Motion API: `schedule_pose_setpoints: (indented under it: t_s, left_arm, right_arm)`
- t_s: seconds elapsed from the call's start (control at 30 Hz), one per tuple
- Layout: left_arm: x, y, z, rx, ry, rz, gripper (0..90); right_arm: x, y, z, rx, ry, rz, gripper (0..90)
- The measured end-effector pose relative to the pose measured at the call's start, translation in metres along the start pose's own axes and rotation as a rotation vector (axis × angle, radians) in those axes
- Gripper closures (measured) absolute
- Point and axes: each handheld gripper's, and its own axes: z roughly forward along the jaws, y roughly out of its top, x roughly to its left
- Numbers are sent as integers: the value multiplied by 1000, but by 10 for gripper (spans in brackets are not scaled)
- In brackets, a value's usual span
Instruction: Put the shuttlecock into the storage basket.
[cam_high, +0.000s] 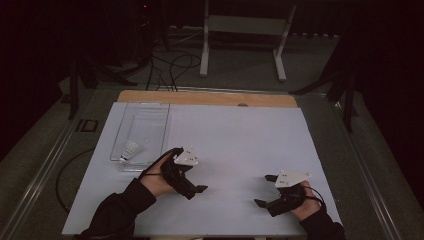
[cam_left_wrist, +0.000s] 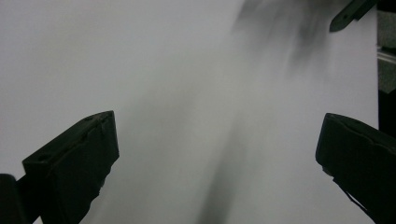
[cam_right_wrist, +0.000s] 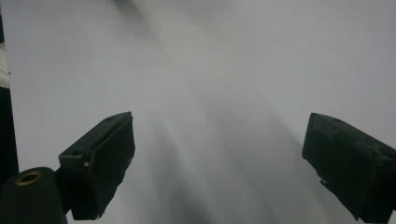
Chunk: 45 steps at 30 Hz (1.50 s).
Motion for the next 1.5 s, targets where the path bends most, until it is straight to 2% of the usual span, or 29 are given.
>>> schedule_pose_setpoints:
  t_s: [0.27,0.4,0.5,0.67,0.97,1.2,1.37,1.5]
  left_arm:
    - [-1,-18,-3,-21,-18,-35,1]
    - [-3,-27,-6,-31,-16,-44,1]
    - [-4,-34,-9,-27,-21,-35,1]
    - [-8,-44,-11,-15,-28,-51,1]
    - [-10,-65,-19,-26,-3,-85,1]
    - [-10,-81,-27,-49,52,-113,1]
    - [-11,-89,-31,-31,68,-123,1]
    - [-12,-95,-34,-47,110,-144,1]
  right_arm:
    - [0,0,1,2,0,-7,106]
    - [0,-1,1,-8,4,7,97]
    - [0,-1,2,3,2,-3,97]
    - [1,-2,2,4,8,3,96]
    - [1,-1,3,2,15,-5,96]
    - [1,-2,3,7,28,2,96]
    - [1,-2,3,4,27,1,96]
    - [1,-2,3,9,33,5,96]
